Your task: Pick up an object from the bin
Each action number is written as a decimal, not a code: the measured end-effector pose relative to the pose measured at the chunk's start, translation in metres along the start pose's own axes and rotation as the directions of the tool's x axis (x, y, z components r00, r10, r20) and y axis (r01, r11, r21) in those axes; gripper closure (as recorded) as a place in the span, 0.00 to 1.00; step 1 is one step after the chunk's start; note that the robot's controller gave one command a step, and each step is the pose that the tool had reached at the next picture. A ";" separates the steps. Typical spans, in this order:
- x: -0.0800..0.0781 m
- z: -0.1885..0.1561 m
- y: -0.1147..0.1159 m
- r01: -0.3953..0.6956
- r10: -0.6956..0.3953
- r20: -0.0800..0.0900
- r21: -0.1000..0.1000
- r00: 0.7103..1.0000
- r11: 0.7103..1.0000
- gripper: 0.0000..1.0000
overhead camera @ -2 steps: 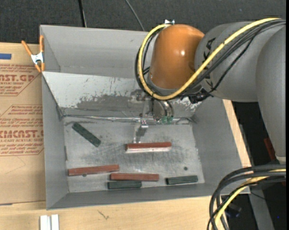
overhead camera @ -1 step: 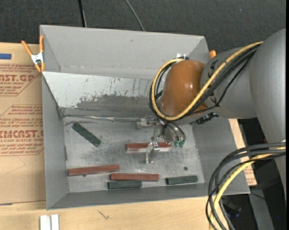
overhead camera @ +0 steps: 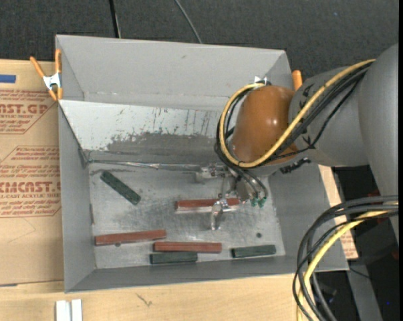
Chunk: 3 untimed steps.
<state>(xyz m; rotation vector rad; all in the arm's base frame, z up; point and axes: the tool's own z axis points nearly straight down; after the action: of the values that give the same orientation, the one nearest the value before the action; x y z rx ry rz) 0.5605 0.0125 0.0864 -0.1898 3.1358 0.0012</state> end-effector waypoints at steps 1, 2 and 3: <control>-0.015 -0.014 -0.029 -0.017 0.017 0.004 0.002 1.000 1.000 0.00; -0.003 0.011 -0.004 -0.087 0.087 0.002 0.000 0.996 0.996 0.00; -0.005 0.013 -0.007 -0.195 0.195 -0.004 -0.005 0.981 0.981 1.00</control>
Offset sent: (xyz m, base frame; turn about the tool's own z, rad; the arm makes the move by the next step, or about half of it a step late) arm 0.0000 0.0008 -0.0164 0.1059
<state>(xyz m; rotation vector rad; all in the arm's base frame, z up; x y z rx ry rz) 0.5662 0.0057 0.0738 0.1177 3.1434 0.0088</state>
